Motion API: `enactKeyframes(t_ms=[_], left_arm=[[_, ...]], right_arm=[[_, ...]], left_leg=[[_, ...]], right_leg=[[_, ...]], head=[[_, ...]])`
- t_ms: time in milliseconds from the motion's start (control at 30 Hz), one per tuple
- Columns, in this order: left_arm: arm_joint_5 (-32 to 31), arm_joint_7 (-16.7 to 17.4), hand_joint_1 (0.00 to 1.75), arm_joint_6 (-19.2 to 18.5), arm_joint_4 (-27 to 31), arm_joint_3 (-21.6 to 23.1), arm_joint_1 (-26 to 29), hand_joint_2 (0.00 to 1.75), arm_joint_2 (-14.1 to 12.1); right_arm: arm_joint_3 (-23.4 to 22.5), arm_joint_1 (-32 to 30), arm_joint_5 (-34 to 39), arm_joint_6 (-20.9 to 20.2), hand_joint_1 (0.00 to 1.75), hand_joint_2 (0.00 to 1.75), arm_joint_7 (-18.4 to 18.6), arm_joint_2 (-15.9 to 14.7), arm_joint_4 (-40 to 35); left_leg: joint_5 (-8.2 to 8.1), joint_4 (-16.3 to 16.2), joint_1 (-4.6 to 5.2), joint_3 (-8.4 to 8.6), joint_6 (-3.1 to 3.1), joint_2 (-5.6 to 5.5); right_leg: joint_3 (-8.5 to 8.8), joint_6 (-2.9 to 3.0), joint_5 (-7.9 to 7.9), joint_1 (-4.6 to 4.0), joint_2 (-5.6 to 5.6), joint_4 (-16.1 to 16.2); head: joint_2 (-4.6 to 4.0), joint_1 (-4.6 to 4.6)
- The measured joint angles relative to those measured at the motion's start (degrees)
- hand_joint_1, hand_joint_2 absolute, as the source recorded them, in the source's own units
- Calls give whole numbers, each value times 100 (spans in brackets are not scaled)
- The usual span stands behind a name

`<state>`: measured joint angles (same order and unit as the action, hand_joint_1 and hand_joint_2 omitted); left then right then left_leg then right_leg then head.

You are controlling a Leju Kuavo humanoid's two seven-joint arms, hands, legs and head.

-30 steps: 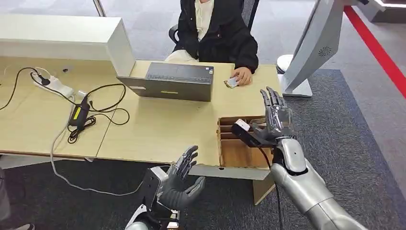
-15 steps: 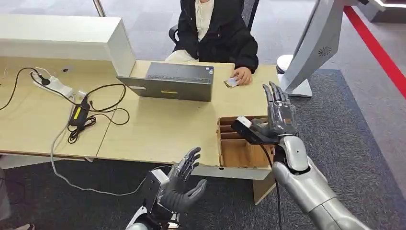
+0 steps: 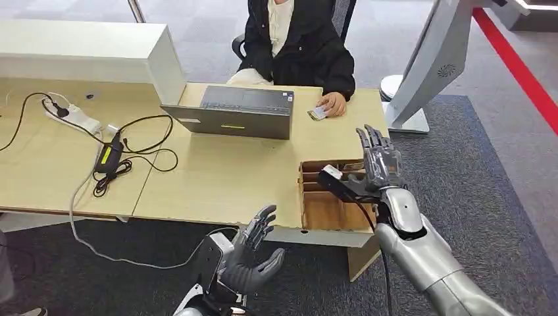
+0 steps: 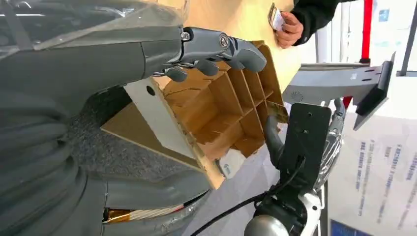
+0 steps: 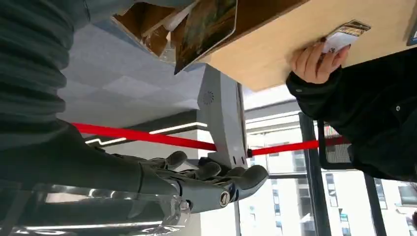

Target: Pass the card to the sensor for recognition and then transmit it.

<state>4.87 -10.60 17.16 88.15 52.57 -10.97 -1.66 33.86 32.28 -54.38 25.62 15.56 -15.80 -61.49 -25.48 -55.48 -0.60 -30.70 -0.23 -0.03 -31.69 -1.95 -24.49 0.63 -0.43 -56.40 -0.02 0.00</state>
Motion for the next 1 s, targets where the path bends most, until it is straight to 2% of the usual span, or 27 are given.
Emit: enactKeyframes(t_ms=[333,367,400,433,667,1000], left_arm=[[35,-4,0,-2,-2,0,-7,175,2],[35,-4,0,-2,-2,0,-7,175,2],[35,-4,0,-2,-2,0,-9,175,2],[37,-4,0,-2,-2,0,-9,175,2],[81,-4,0,-2,-2,0,-16,175,4],[155,-48,0,-46,-2,0,-18,175,7]], right_arm=[[37,27,0,-50,0,175,4,0,182],[37,27,0,-46,5,175,7,0,197],[37,28,0,-44,143,175,5,0,212],[37,28,0,-44,175,175,7,0,219],[37,35,4,-80,175,175,7,0,269],[35,55,35,-533,175,175,57,-2,306]], left_leg=[[0,0,0,1,0,0],[0,0,0,1,0,0],[0,0,0,1,0,0],[0,0,0,1,0,0],[0,0,0,1,0,0],[0,-1,0,2,0,1]], right_leg=[[-1,0,0,0,0,0],[-1,0,0,0,0,0],[-1,0,0,0,0,0],[-1,0,0,0,0,0],[-1,0,0,0,0,0],[0,0,0,0,0,1]], head=[[0,0],[0,0],[0,-2],[0,0],[0,0],[0,0]])
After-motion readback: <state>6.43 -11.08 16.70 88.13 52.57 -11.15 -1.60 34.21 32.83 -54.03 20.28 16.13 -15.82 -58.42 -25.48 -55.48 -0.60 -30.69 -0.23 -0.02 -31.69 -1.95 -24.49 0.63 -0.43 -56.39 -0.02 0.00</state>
